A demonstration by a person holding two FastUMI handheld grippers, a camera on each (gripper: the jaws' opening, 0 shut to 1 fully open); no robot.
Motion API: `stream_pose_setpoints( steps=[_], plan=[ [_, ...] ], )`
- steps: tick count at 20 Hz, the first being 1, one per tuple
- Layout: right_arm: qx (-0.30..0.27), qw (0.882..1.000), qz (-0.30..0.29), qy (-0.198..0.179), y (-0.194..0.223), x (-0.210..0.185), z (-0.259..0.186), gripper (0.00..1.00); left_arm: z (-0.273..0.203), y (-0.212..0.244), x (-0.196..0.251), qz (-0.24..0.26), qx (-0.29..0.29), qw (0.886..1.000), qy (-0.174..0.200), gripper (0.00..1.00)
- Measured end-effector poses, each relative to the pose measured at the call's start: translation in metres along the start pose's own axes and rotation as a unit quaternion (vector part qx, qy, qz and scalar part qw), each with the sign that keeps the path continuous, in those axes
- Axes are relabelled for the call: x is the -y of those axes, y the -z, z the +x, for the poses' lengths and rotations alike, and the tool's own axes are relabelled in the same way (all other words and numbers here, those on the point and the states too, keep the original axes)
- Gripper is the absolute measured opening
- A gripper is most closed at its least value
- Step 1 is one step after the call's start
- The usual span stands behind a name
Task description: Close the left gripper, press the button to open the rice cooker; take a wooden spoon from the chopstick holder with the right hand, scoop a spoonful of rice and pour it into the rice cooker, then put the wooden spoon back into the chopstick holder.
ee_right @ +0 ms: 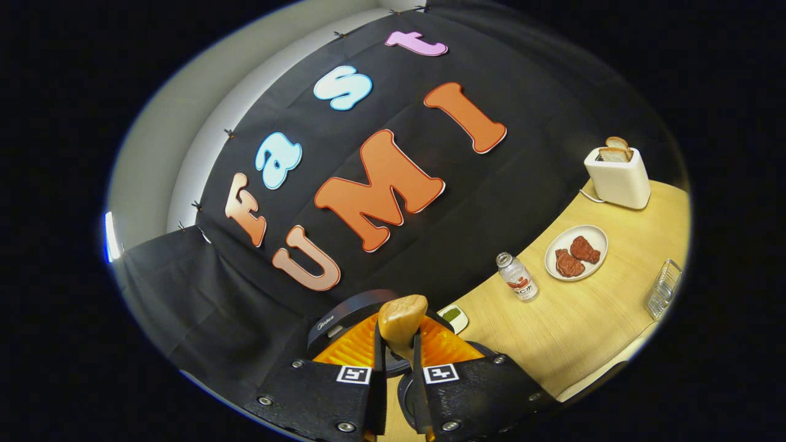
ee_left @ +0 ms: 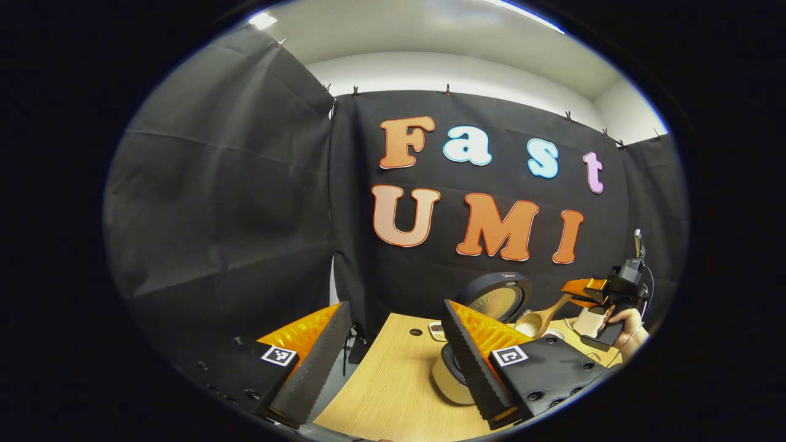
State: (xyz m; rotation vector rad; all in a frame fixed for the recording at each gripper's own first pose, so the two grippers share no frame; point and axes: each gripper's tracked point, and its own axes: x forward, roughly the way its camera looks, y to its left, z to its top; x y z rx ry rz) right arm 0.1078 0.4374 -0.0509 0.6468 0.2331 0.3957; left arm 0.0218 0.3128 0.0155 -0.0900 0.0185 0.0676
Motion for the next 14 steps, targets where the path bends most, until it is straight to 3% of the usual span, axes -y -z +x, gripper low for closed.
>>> stream_pose_setpoints(
  steps=[14],
  plan=[
    [0.005,0.995,-0.1,-0.012,0.012,-0.013,0.003,0.17,0.007,0.007,-0.002,-0.002,-0.009,1.0,-0.003,1.0]
  ],
)
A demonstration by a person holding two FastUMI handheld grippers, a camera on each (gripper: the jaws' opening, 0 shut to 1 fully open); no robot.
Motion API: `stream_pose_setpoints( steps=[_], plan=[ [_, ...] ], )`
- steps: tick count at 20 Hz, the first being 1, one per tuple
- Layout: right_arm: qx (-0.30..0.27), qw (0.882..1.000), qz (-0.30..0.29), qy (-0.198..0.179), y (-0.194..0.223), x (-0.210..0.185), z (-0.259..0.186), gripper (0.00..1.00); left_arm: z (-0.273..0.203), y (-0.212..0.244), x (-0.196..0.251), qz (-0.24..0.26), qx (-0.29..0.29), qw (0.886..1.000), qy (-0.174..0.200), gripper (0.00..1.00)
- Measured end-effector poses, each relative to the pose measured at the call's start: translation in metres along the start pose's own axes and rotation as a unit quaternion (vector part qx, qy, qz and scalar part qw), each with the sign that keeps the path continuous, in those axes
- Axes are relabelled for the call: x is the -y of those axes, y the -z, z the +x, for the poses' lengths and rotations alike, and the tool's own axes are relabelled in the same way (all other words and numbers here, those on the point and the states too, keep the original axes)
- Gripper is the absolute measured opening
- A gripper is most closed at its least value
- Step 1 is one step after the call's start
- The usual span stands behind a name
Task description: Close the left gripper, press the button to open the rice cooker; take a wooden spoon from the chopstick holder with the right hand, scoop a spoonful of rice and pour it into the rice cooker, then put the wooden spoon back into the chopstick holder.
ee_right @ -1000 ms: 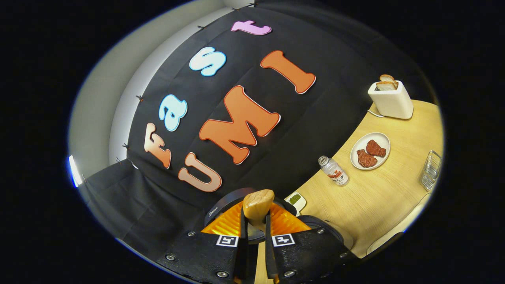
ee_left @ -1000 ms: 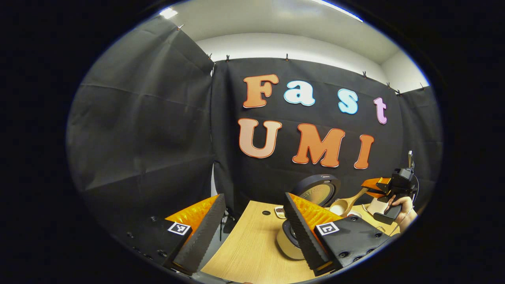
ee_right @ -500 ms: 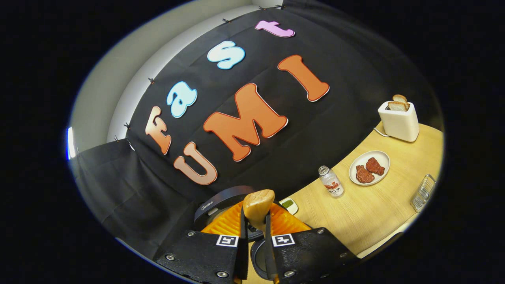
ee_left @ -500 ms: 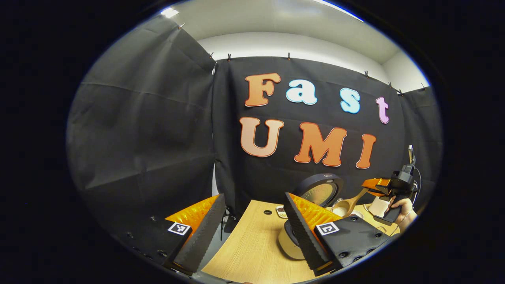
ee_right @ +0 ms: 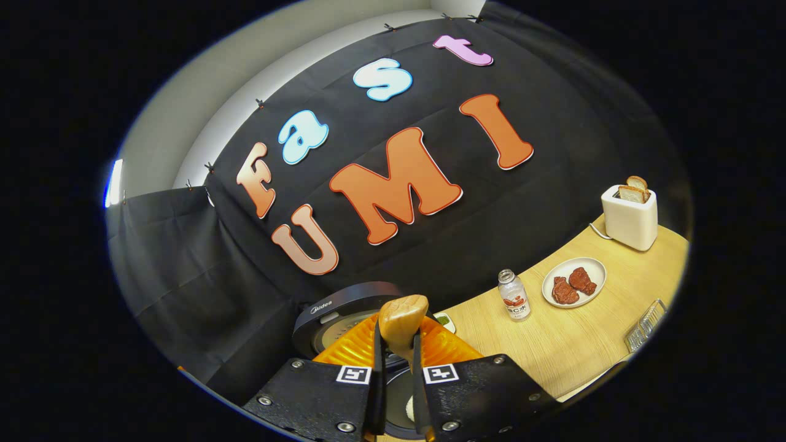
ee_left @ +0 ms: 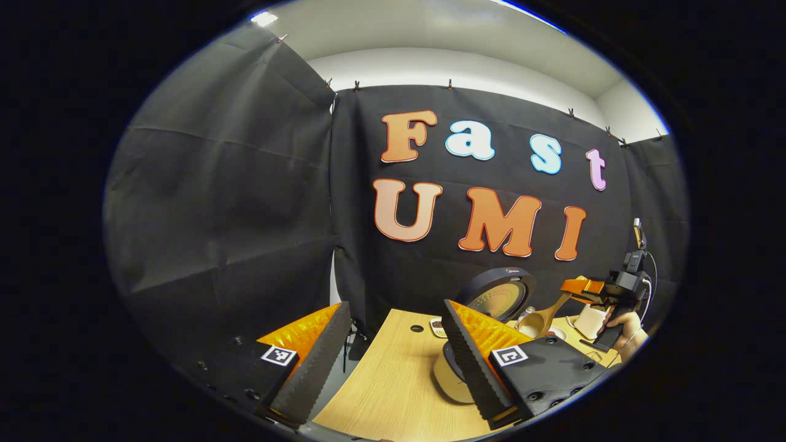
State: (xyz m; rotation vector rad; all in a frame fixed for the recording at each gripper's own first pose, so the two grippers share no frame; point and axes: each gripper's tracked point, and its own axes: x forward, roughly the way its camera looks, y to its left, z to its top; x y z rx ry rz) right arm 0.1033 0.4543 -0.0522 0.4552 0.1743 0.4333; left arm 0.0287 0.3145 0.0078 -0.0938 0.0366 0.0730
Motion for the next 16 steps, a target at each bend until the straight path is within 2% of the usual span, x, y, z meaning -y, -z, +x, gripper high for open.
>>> stream_pose_setpoints(
  steps=[10,16],
  plan=[
    [0.0,0.998,-0.054,-0.02,0.004,-0.015,-0.003,0.17,0.003,0.003,0.0,0.005,-0.003,1.0,-0.001,1.0],
    [0.006,0.993,-0.113,-0.031,0.009,-0.023,-0.004,0.17,0.0,0.006,0.003,0.006,-0.006,1.0,0.005,1.0]
  ],
)
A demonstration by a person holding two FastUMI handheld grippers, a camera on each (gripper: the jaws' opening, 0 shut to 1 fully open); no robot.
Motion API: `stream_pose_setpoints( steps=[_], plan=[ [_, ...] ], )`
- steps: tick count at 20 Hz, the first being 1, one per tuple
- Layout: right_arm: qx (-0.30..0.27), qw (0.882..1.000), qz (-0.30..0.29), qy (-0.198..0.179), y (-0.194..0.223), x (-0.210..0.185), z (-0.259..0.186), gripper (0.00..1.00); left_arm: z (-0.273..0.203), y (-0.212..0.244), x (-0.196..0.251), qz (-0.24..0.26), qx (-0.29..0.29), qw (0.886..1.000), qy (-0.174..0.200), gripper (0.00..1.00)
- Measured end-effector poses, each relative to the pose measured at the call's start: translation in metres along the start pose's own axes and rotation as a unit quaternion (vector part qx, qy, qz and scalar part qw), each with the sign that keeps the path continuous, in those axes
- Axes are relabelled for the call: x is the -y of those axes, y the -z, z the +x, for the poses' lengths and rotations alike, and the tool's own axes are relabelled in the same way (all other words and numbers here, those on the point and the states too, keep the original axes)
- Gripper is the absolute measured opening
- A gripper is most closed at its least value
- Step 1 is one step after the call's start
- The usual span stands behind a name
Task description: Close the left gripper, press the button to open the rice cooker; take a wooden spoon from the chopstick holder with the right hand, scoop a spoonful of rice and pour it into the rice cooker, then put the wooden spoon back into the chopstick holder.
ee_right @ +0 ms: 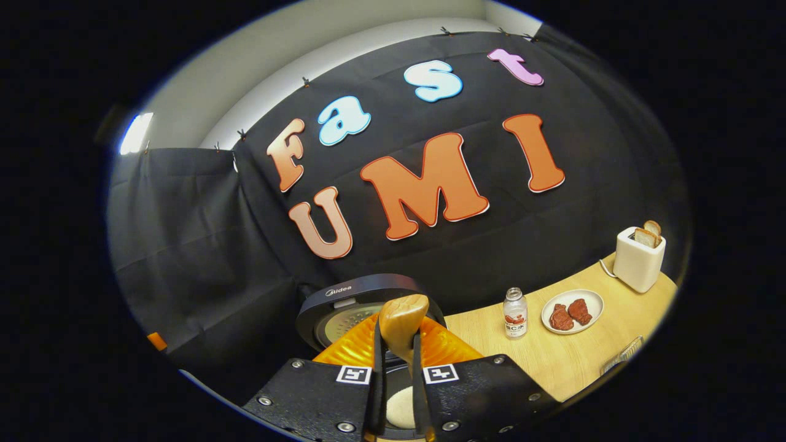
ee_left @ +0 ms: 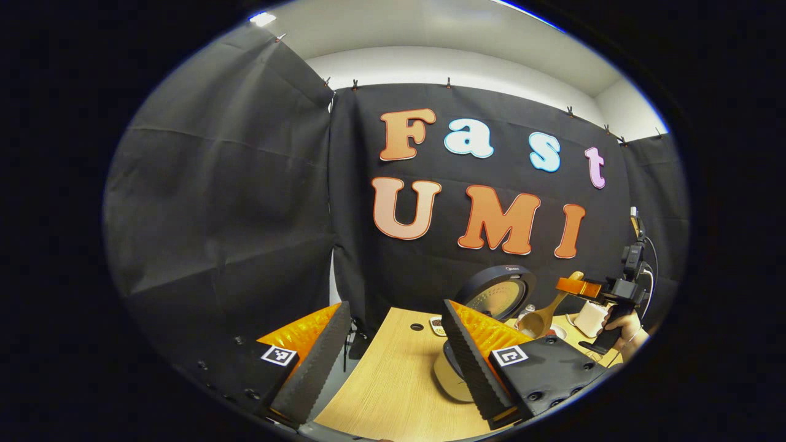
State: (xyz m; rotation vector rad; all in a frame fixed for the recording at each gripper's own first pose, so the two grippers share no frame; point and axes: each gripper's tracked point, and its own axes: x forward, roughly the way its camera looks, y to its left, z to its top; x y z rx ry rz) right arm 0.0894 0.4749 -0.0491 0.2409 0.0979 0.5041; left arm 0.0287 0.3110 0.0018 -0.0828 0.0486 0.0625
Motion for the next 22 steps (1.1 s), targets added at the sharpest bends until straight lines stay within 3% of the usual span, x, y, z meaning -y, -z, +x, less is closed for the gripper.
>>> stream_pose_setpoints(
  steps=[14,22],
  plan=[
    [-0.008,0.99,-0.136,-0.026,0.037,-0.022,-0.002,0.17,-0.001,0.007,-0.014,-0.003,-0.009,1.0,-0.01,1.0],
    [-0.022,0.995,-0.097,-0.017,0.043,-0.014,-0.001,0.17,0.005,0.004,-0.014,-0.006,-0.005,1.0,-0.003,0.99]
  ],
)
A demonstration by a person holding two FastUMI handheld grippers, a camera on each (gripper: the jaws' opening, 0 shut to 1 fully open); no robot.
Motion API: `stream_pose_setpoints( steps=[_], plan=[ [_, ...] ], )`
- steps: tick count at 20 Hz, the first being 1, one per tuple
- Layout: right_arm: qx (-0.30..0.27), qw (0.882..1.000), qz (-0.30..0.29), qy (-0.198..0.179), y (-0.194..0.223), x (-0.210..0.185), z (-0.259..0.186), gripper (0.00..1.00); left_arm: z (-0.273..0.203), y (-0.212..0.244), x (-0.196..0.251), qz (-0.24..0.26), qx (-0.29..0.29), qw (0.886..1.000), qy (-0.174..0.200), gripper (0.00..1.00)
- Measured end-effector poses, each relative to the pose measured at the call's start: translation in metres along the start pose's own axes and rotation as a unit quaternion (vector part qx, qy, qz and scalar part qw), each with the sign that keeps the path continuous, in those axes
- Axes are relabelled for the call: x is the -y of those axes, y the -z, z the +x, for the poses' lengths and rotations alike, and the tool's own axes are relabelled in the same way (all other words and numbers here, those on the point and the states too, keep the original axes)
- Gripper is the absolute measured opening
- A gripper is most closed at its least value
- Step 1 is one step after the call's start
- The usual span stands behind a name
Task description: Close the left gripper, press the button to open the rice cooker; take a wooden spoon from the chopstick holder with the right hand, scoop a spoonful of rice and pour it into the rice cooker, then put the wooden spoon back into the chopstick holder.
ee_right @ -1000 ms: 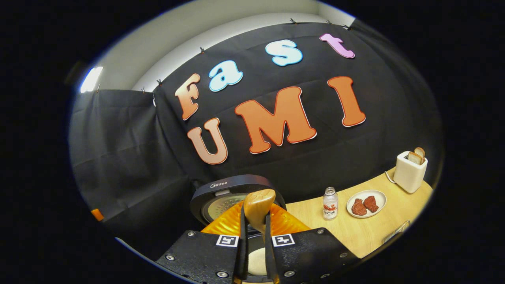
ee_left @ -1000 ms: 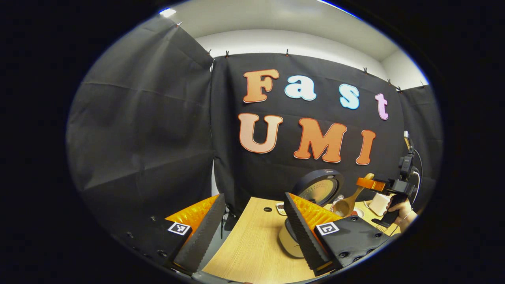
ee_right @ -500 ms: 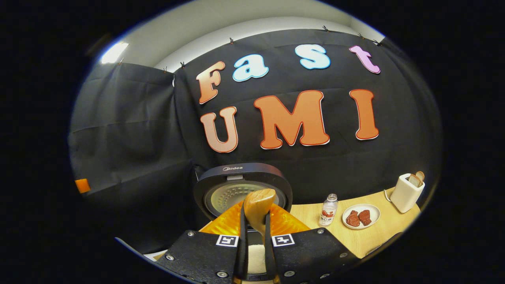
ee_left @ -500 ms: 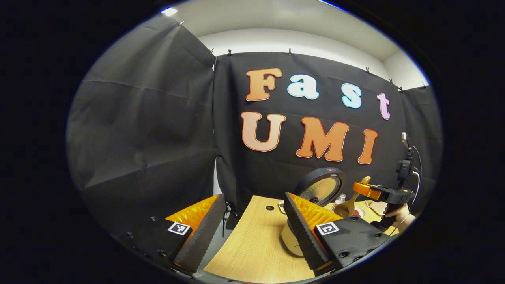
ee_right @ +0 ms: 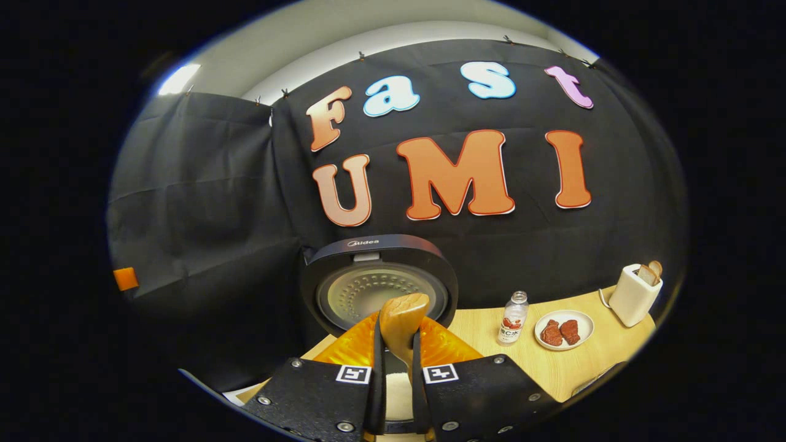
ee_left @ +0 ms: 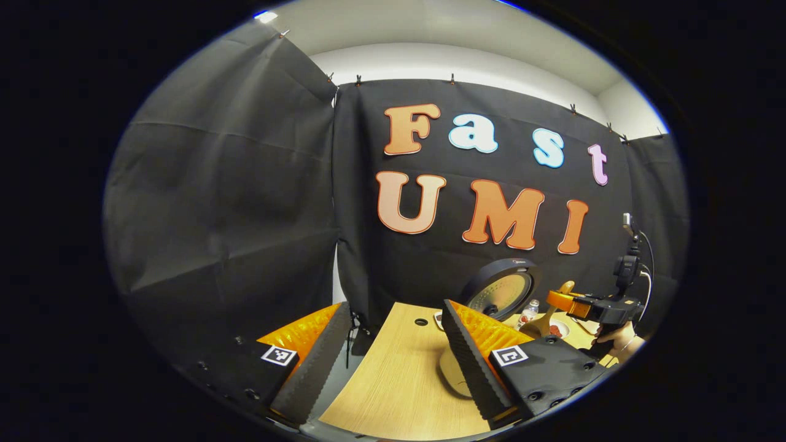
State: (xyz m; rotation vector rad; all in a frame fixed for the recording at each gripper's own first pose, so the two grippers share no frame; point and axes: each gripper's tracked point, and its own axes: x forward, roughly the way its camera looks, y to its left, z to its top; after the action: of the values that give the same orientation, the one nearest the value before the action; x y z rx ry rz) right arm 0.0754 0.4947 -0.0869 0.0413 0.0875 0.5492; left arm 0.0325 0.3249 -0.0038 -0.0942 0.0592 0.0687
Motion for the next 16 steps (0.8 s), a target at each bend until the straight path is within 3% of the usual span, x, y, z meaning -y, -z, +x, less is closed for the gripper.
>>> stream_pose_setpoints(
  steps=[7,16],
  plan=[
    [0.017,0.997,0.062,0.048,-0.019,0.071,-0.032,0.17,0.003,-0.005,0.027,-0.003,0.019,0.999,0.034,0.98],
    [0.042,0.983,0.106,0.147,-0.03,0.197,-0.105,0.17,0.016,-0.012,0.08,0.013,0.034,0.997,0.066,1.0]
  ],
)
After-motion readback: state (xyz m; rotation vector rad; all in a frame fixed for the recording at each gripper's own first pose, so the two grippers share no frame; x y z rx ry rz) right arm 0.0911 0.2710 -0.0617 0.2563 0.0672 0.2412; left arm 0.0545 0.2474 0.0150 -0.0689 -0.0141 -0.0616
